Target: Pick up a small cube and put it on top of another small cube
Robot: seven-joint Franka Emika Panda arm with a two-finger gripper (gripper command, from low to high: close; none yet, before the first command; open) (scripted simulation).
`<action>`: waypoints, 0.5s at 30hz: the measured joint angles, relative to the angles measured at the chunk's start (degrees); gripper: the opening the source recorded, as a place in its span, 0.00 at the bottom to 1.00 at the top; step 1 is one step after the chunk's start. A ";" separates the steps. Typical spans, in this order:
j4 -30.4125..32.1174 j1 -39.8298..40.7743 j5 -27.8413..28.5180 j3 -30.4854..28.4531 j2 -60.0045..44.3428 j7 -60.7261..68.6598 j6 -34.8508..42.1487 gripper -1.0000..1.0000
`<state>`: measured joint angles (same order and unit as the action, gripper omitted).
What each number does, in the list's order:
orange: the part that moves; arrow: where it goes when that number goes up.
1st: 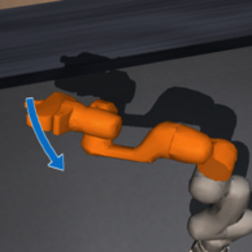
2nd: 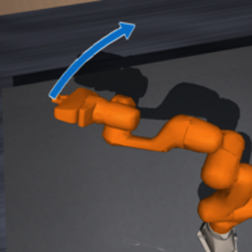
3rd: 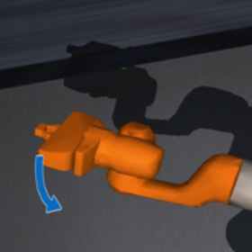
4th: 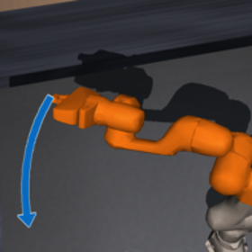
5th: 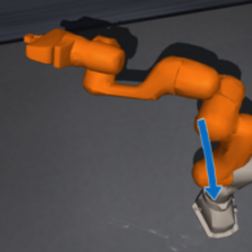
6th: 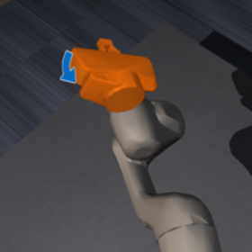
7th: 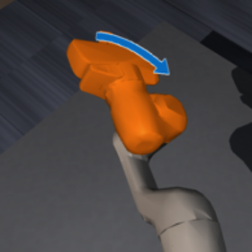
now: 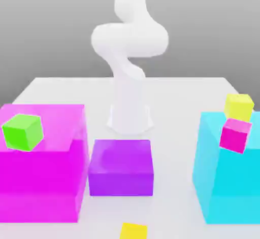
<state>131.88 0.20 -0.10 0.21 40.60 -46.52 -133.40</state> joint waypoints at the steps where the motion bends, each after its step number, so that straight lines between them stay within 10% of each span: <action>1: 0.04 0.08 -0.04 0.09 -2.26 -0.30 -0.70 0.50; 15: 0.57 0.81 0.24 1.18 -31.51 -4.74 -9.73 0.50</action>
<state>132.45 1.00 0.14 1.38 9.09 -51.26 -143.13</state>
